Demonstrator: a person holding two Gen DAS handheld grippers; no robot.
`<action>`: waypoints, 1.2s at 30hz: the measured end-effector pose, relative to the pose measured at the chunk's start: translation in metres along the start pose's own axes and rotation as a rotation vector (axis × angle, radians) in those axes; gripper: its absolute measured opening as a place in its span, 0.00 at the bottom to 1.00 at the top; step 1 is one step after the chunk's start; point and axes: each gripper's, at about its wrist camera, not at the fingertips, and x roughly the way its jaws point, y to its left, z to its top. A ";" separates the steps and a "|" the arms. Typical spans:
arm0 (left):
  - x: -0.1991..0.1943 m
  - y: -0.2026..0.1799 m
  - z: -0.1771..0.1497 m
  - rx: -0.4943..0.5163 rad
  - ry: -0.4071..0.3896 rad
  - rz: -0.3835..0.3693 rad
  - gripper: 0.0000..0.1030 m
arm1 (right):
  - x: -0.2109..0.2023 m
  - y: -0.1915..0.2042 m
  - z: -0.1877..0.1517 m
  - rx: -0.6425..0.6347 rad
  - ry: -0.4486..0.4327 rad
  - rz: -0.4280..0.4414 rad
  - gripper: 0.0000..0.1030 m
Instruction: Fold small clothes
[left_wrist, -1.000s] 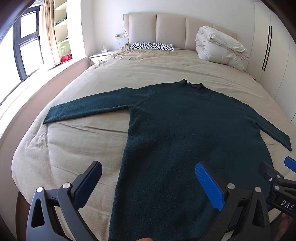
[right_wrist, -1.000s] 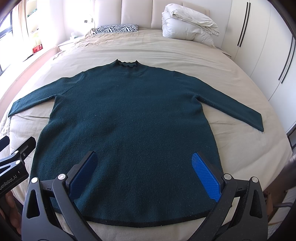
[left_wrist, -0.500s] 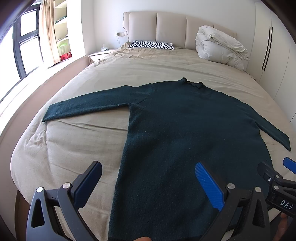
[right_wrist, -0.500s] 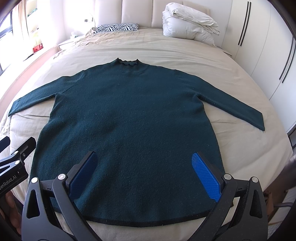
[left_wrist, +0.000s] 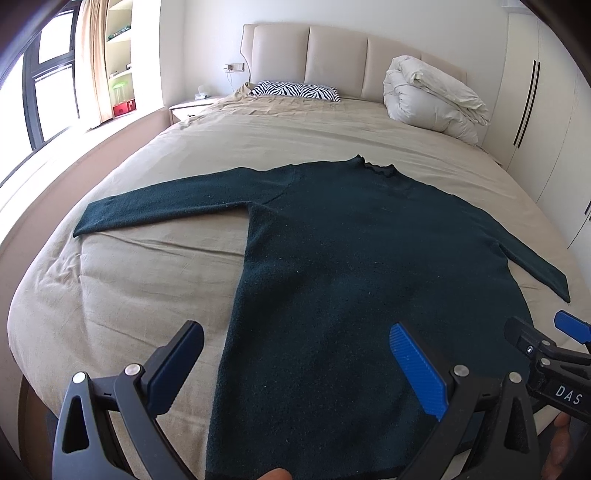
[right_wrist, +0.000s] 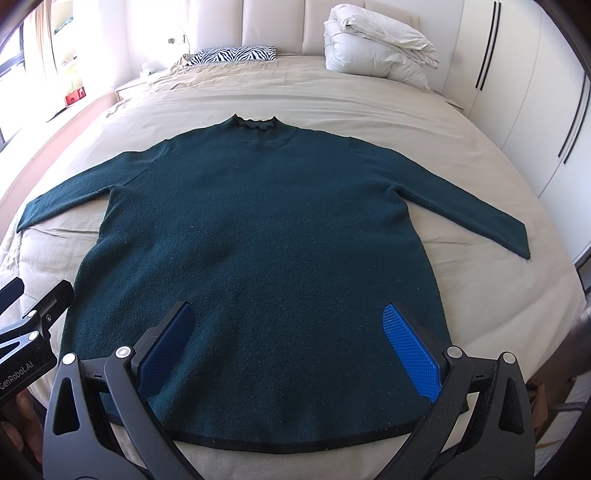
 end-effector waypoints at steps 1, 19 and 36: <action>0.002 0.005 0.001 -0.024 0.012 -0.039 1.00 | 0.001 -0.001 0.000 0.005 0.000 0.003 1.00; 0.037 0.205 0.035 -0.569 -0.058 -0.182 0.97 | -0.020 0.008 0.052 0.083 -0.235 0.206 1.00; 0.164 0.388 0.068 -1.201 -0.155 -0.229 0.67 | 0.040 0.049 0.105 0.132 -0.121 0.345 0.79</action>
